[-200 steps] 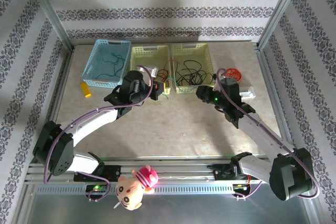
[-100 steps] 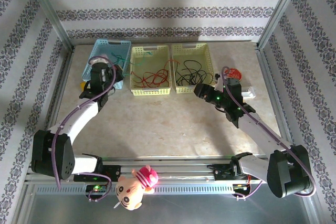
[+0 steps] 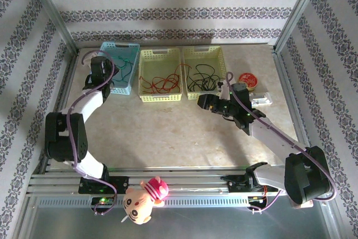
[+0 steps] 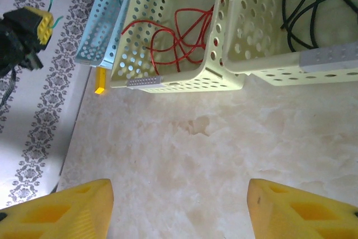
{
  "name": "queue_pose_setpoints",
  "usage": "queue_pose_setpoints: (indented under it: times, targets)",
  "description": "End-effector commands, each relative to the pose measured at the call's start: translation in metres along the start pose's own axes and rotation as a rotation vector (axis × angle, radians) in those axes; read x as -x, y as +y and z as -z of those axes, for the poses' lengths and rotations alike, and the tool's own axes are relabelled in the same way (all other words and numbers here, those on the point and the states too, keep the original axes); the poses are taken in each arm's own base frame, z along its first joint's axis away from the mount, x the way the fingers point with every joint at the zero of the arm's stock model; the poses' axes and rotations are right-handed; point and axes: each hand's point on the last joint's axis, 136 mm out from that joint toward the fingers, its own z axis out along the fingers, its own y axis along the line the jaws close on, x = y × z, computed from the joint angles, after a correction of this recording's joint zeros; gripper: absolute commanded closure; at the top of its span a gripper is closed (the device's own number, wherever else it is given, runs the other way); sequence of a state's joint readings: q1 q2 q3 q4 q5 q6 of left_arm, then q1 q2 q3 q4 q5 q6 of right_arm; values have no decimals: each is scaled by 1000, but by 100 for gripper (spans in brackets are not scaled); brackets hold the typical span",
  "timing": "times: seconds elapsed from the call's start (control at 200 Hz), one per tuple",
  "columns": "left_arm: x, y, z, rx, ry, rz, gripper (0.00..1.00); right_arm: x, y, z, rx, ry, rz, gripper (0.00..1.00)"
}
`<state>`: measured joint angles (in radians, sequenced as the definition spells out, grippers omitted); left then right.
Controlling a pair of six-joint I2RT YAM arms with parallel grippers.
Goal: Untangle the cables
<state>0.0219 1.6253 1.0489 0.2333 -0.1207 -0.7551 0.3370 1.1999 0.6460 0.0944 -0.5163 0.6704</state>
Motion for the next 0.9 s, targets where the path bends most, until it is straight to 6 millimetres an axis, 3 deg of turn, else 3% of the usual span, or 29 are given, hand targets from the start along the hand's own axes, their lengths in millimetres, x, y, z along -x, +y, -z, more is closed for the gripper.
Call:
queue_pose_setpoints:
  times: [0.0,0.025,0.085,0.14,0.185,0.34,0.415,0.575,0.63,0.65,0.69,0.795,0.894]
  targets:
    - [29,11,-18,73,-113,49,76,6,6,6,-4,-22,46,36]
    - [30,10,-22,71,-111,39,66,7,4,8,-13,-27,48,35]
    - [30,3,-29,55,-98,-1,26,8,-3,13,-41,-40,45,35]
    - [31,0,-29,58,-88,-26,9,11,-10,19,-61,-59,34,35]
    - [34,-2,-24,53,-95,-38,0,15,-15,25,-76,-84,24,35]
    - [42,-13,21,16,-151,-180,1,31,-39,49,-197,-189,33,35]
    - [36,-5,48,45,-152,-279,1,40,-61,67,-339,-270,67,34]
    - [15,61,106,249,-118,-433,1,66,-102,121,-682,-524,218,28]
    - [10,84,125,316,-121,-487,1,74,-106,133,-745,-608,315,14]
    - [10,91,131,342,-126,-503,1,75,-110,136,-778,-629,346,4]
    - [8,110,144,423,-143,-528,1,77,-118,142,-847,-658,403,2]
    - [-2,145,157,561,-155,-543,1,74,-141,128,-951,-564,532,2]
    - [-29,163,142,550,-126,-587,1,75,-159,106,-964,-540,530,2]
